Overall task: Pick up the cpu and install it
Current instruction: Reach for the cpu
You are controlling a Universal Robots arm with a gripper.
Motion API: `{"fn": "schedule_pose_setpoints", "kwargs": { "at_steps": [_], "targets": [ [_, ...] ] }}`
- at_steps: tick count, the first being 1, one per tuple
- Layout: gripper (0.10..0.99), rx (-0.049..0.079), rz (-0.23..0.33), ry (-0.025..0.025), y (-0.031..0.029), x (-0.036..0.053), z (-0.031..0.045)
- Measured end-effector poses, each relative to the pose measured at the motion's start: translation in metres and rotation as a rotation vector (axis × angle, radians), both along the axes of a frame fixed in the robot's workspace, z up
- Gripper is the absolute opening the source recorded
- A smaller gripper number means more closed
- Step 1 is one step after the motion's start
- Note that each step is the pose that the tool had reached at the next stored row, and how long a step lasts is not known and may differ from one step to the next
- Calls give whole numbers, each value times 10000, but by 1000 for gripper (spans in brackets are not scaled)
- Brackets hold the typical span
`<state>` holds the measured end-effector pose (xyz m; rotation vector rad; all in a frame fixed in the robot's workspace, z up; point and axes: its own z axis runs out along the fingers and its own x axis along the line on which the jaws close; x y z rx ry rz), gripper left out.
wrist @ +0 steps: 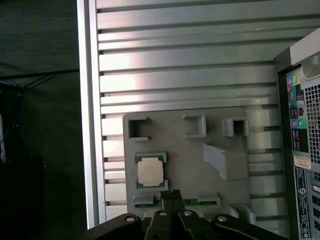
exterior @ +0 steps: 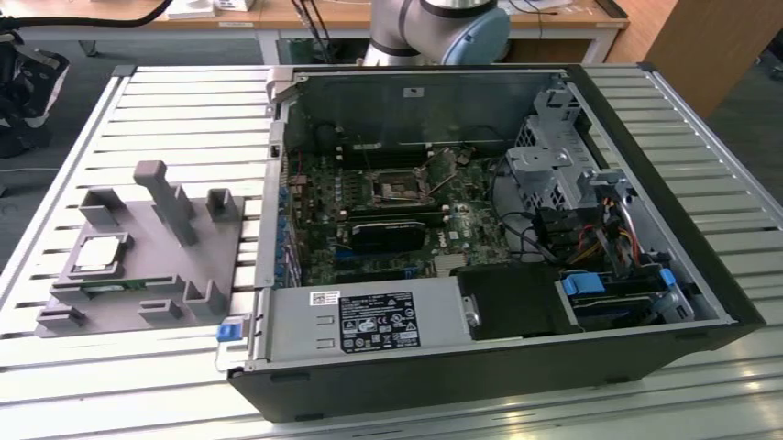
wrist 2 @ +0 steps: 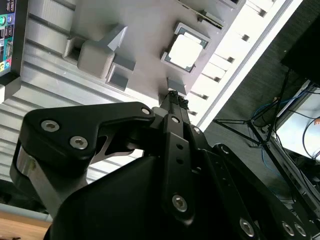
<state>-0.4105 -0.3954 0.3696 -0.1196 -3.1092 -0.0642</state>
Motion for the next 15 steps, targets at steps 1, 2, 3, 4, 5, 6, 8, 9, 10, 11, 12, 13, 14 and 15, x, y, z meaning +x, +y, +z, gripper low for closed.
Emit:
{"fn": "schedule_pose_setpoints", "kwargs": {
  "at_steps": [1, 2, 3, 4, 5, 6, 8, 9, 10, 11, 12, 13, 14, 15],
  "targets": [
    [106, 0, -1, 0, 0, 0, 0],
    [106, 0, 0, 0, 0, 0, 0],
    [106, 0, -1, 0, 0, 0, -1],
    [106, 0, -1, 0, 0, 0, -1],
    [106, 0, -1, 0, 0, 0, -1],
    [106, 0, -1, 0, 0, 0, -1],
    [106, 0, -1, 0, 0, 0, -2],
    [106, 0, 0, 0, 0, 0, -3],
    [106, 0, 0, 0, 0, 0, -3],
    [106, 0, -1, 0, 0, 0, -3],
    [106, 0, 0, 0, 0, 0, -3],
    [106, 0, -1, 0, 0, 0, -3],
    [106, 1, 0, -2, 0, -2, -5],
    [106, 1, -1, -2, 0, -7, -4]
  ]
}}
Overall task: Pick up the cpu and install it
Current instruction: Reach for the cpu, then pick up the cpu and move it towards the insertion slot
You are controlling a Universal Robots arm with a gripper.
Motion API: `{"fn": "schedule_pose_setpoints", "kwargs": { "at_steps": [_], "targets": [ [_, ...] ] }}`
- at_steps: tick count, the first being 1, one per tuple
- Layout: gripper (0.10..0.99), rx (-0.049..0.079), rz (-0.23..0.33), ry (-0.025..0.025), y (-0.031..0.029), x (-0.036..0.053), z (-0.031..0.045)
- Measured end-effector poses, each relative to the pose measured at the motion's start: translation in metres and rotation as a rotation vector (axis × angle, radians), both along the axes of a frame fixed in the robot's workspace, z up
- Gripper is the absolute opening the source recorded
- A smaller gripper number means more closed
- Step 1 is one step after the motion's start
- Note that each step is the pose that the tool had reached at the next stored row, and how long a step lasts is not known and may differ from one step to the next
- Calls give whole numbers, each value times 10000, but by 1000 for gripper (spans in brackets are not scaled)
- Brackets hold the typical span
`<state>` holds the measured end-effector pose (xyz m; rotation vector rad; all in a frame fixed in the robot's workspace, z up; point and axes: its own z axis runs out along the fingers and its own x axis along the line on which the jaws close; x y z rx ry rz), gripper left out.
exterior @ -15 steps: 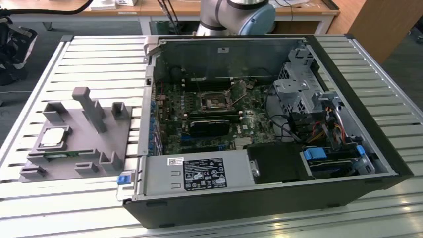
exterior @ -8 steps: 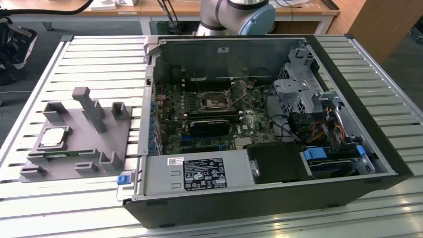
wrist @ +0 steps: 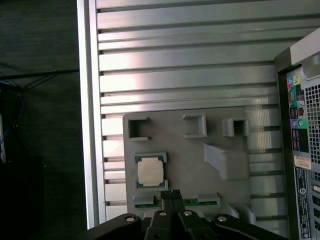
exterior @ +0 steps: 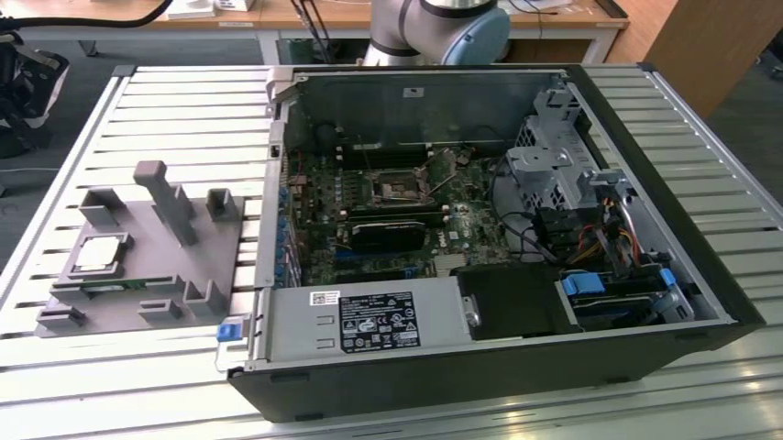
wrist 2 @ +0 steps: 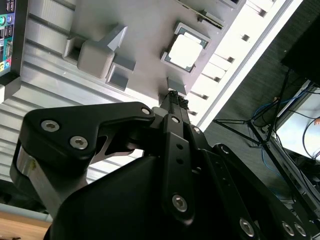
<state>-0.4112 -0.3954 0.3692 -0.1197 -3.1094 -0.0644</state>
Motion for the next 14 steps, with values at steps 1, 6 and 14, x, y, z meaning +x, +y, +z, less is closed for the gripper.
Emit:
{"fn": "schedule_pose_setpoints", "kwargs": {
  "at_steps": [1, 6, 14],
  "targets": [
    [106, 0, -2, 0, 1, -8, 0],
    [106, -1, 0, 2, 0, -50, 1],
    [106, -1, 0, 1, 0, -120, -2]
  ]
}}
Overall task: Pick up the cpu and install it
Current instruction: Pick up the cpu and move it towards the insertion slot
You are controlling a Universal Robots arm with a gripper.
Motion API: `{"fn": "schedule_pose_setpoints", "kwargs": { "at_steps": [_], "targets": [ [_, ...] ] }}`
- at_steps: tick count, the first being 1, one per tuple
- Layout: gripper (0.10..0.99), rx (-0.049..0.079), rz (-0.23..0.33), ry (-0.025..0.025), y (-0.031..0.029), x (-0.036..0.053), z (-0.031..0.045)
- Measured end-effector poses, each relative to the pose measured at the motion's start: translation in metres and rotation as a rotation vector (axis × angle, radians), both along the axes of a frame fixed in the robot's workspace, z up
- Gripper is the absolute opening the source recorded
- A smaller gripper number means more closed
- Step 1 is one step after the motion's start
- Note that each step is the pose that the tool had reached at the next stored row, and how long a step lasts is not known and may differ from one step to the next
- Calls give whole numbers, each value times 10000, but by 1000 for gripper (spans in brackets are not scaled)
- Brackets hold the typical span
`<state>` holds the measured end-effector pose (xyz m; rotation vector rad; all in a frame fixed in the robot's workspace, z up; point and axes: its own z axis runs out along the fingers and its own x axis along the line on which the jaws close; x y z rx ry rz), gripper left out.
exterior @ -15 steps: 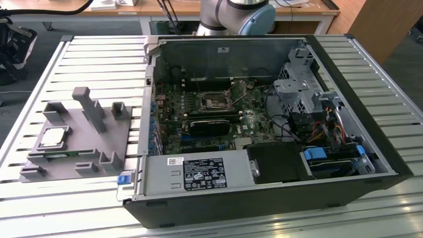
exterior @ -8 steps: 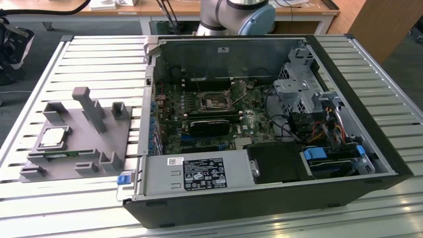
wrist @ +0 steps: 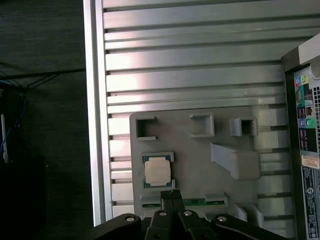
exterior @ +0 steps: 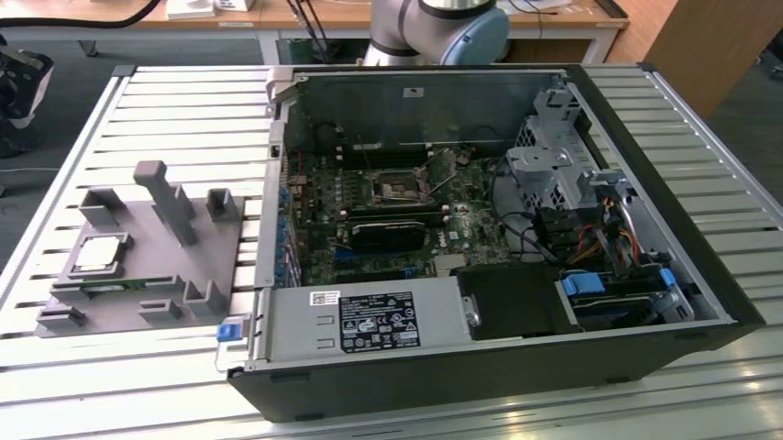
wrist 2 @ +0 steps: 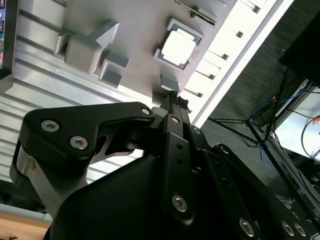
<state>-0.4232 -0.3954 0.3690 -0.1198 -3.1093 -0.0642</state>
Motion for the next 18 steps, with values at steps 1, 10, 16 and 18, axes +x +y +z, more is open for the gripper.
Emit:
{"fn": "schedule_pose_setpoints", "kwargs": {
  "at_steps": [1, 10, 16, 18],
  "targets": [
    [106, 1, 1, -1, 0, -4, -2],
    [106, 1, 0, -2, -1, -9, -31],
    [106, 123, 5, -80, -18, -16, -88],
    [106, 196, 31, -83, -36, -25, -111]
  ]
}}
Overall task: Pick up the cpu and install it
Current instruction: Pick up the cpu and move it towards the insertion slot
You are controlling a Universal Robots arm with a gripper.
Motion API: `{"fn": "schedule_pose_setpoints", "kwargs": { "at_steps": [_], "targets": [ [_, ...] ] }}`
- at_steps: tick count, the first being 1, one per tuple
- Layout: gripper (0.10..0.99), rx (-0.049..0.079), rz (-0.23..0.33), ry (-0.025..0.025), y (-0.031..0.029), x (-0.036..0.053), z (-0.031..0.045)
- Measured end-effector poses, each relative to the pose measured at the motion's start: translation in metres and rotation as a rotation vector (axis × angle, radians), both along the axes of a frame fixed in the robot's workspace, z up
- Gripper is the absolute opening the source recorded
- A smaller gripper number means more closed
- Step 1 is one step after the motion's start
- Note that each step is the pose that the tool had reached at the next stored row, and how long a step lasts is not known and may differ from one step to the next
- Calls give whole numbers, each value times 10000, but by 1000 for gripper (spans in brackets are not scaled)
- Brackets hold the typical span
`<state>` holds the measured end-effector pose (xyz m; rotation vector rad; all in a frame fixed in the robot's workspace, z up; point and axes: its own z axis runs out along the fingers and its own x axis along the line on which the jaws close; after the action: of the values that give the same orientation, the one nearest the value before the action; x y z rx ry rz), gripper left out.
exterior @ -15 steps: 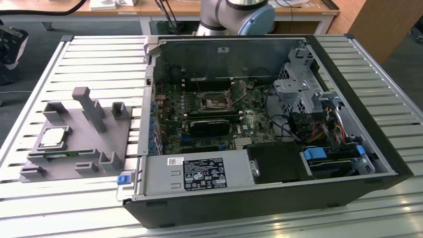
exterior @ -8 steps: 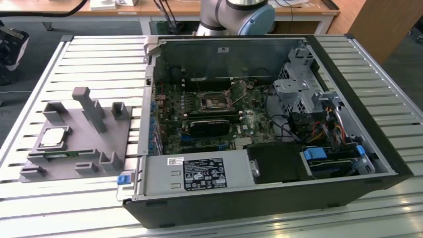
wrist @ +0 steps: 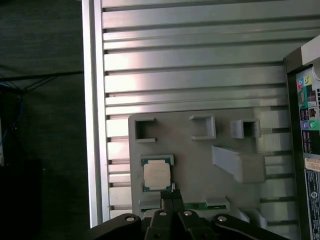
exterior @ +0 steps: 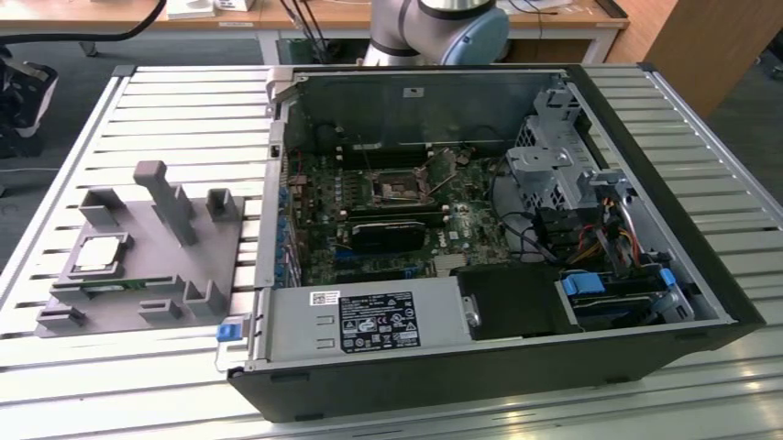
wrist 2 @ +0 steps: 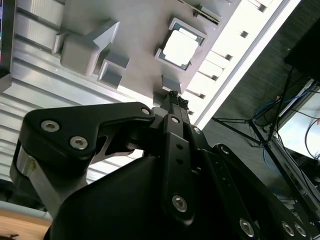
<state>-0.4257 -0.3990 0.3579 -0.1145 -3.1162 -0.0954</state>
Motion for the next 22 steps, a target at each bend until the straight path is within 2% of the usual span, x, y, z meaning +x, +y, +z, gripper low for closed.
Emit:
{"fn": "schedule_pose_setpoints", "kwargs": {
  "at_steps": [3, 4, 5, 6, 7, 9, 10, 12, 13, 14, 16, 17, 20, 22],
  "targets": [
    [114, 32, 39, -2, -14, -11, -33],
    [165, 33, 46, 9, -16, -12, -42],
    [165, 31, 54, 30, -17, -11, -52],
    [231, 31, 61, 53, -17, -11, -63],
    [231, 31, 75, 71, -17, -11, -77],
    [349, 30, 155, 103, -19, -12, -108],
    [349, 31, 202, 119, -19, -12, -125],
    [467, 30, 297, 156, -20, -14, -157],
    [467, 30, 344, 169, -21, -16, -172],
    [525, 29, 387, 178, -23, -19, -184],
    [525, 28, 452, 184, -25, -41, -202],
    [588, 29, 457, 181, -25, -63, -212],
    [588, 28, 458, 167, -26, -81, -258],
    [588, 29, 462, 136, -25, -86, -288]
  ]
}}
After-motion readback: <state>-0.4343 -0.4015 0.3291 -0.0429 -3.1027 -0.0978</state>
